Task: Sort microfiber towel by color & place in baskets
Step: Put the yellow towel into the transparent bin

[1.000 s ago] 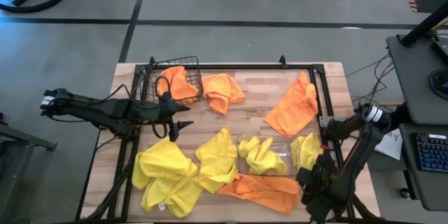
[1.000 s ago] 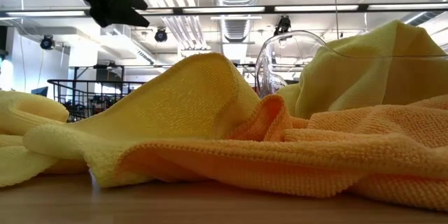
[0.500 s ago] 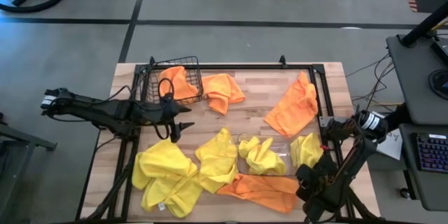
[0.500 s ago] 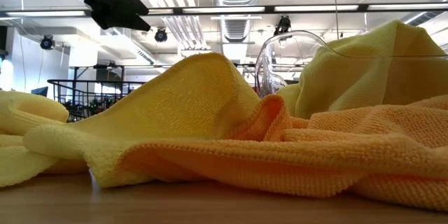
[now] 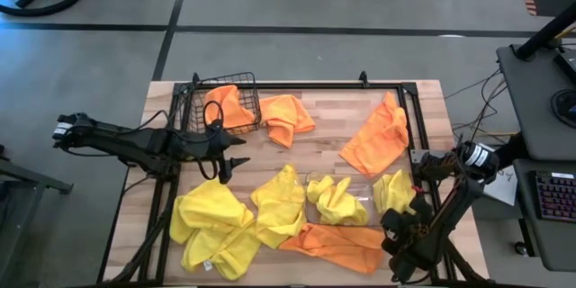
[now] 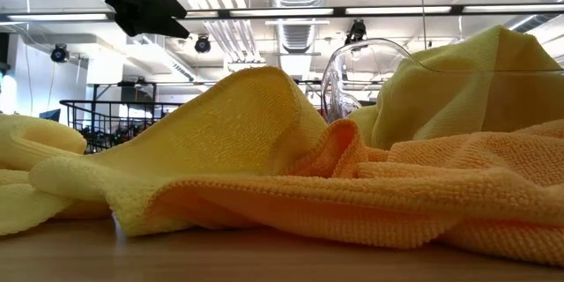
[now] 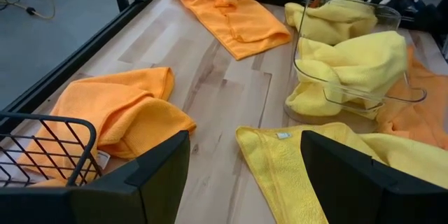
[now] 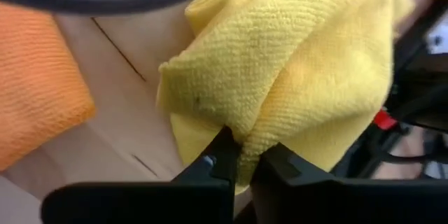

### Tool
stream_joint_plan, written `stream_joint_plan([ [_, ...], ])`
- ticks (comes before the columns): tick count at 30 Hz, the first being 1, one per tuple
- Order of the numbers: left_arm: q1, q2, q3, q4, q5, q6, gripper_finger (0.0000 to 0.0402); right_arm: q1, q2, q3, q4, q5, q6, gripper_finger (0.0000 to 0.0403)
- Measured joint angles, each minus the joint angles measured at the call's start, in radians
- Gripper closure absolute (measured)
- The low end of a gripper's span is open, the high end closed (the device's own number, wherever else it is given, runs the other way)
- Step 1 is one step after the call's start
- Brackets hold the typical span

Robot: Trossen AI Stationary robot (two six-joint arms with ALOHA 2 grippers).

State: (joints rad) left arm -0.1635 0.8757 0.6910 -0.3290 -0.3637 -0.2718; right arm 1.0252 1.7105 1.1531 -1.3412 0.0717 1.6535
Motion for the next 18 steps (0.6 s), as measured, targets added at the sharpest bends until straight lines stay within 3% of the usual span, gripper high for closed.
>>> stream_joint_plan([
  [5, 0.000, 0.000, 0.000, 0.000, 0.000, -0.007, 0.0146, 0.000, -0.001, 0.125, -0.231, 0.003, 0.036, 0.0392],
  [11, 0.000, 0.001, 0.000, 0.024, 0.000, -0.008, 0.0146, -0.011, -0.067, 0.186, -0.230, 0.123, 0.127, 0.0393],
  [18, -0.004, 0.008, 0.000, 0.039, 0.007, 0.000, 0.0146, -0.021, -0.122, 0.197, -0.231, 0.142, 0.283, 0.0394],
])
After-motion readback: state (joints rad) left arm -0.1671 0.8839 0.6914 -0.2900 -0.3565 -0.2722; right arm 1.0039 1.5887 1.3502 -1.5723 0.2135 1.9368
